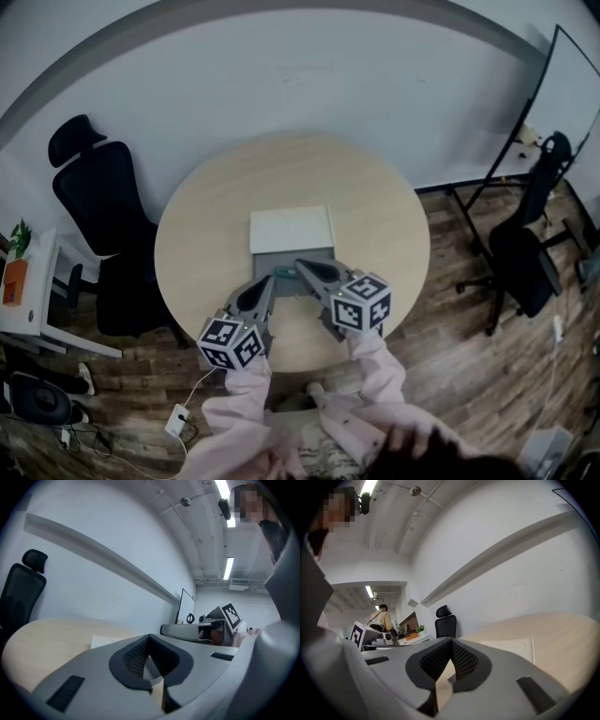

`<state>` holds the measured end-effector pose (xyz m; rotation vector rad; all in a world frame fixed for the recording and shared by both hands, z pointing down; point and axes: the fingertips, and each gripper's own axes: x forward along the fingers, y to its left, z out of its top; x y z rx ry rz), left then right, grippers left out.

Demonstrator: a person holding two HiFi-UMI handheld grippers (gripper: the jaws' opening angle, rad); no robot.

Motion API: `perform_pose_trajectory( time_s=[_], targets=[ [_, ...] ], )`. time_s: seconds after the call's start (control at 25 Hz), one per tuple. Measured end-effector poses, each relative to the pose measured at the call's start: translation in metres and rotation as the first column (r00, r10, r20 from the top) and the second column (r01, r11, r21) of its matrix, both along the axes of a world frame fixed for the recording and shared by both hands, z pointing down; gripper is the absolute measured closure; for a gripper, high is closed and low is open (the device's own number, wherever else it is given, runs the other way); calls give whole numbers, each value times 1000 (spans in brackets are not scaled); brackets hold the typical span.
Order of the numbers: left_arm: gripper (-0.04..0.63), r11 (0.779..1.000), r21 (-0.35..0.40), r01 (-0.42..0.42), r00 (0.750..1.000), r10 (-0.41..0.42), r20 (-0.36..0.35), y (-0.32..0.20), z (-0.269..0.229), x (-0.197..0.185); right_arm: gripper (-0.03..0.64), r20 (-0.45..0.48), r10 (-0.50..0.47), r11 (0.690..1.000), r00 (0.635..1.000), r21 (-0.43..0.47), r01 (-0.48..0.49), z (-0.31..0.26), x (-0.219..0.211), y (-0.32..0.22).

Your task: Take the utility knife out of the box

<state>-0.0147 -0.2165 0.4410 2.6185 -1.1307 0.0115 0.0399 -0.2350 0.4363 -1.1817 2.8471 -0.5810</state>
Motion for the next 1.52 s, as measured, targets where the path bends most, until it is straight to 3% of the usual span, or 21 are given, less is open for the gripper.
perform_pose_trajectory(
  time_s=[0.4, 0.88, 1.08, 1.52],
  targets=[
    [586, 999, -44, -24, 1000, 24, 4, -27, 14, -1, 632, -8, 10, 999, 1000, -48, -10, 14, -2, -27],
    [586, 989, -135, -62, 998, 61, -15, -52, 43, -13, 632, -85, 17, 991, 996, -133, -28, 45, -15, -54],
    [586, 981, -169, -97, 995, 92, -38, -62, 52, -14, 632, -153, 9, 984, 988, -173, -35, 60, -18, -61],
    [586, 954, -257, -155, 988, 144, -61, -64, 82, -9, 632, -202, -38, 954, 979, -299, -25, 107, -25, -49]
  ],
)
